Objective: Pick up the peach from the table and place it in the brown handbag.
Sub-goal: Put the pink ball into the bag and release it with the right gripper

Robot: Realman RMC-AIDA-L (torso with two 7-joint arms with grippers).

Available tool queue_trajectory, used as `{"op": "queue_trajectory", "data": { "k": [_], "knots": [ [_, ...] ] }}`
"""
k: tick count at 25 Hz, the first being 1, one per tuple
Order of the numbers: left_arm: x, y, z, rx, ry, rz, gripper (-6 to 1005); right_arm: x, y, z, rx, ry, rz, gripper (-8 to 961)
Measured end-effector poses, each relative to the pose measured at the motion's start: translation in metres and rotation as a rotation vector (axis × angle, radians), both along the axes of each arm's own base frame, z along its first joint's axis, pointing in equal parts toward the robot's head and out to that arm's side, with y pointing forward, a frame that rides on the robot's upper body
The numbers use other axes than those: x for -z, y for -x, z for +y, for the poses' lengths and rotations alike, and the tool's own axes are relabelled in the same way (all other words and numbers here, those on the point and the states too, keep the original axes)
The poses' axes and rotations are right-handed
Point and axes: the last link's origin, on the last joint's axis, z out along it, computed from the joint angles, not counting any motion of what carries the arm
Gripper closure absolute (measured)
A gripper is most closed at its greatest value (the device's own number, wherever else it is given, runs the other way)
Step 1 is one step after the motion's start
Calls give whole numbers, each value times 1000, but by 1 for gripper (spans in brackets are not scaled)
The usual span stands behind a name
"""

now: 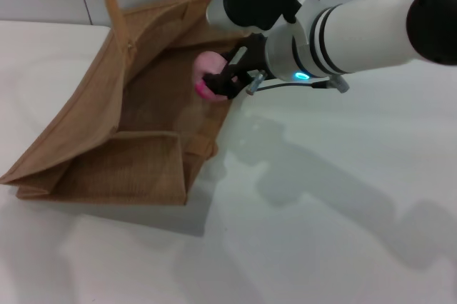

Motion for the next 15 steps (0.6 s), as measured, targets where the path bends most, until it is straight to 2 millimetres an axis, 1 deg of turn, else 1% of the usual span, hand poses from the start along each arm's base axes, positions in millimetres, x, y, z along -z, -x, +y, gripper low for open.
{"op": "queue_trajectory", "data": {
  "k": [4, 8, 12, 15],
  "knots": [
    [2, -2, 0, 4, 9, 3, 862, 6, 2, -2, -28, 26, 39, 535],
    [6, -5, 0, 11, 21, 10, 862, 15, -3, -5, -50, 54, 71, 534],
    [7, -9, 1, 20, 24, 9, 861, 23, -9, -7, -104, 66, 50, 534],
    [7, -12, 1, 29, 24, 4, 861, 27, -10, -10, -131, 73, 50, 537]
  ]
}}
